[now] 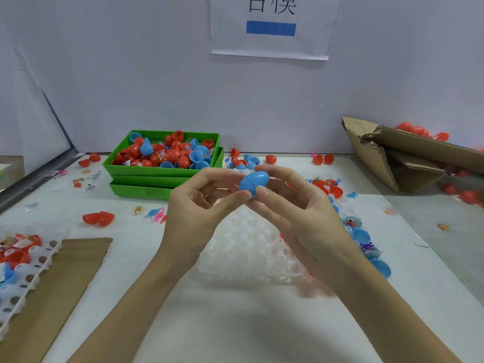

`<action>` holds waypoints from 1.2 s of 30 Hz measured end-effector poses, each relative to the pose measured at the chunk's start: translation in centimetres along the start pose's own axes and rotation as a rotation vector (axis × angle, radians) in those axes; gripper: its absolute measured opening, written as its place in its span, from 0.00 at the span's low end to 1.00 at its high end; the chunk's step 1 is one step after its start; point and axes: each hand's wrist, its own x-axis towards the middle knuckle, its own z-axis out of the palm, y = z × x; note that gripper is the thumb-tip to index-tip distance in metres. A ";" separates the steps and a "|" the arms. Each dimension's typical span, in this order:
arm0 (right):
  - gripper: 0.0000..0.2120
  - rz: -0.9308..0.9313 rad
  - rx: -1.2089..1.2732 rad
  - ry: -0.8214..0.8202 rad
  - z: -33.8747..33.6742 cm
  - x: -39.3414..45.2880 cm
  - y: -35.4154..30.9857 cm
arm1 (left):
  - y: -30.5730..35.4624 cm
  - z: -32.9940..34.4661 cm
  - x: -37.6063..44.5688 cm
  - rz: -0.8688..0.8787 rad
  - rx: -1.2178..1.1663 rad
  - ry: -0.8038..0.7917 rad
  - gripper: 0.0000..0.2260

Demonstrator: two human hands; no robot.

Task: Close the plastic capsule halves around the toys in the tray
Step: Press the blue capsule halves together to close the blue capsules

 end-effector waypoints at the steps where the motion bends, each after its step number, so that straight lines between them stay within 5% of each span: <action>1: 0.18 -0.020 -0.047 0.008 0.0 0.0 0.0 | 0.0 0.0 0.0 0.010 -0.002 -0.002 0.12; 27: 0.13 -0.163 -0.421 0.072 0.4 -0.2 0.1 | 0.2 -0.1 0.1 0.120 0.180 -0.087 0.14; 36: 0.21 -0.299 -0.888 0.065 0.5 -0.5 1.3 | -0.2 0.6 -0.3 0.104 0.156 -0.027 0.15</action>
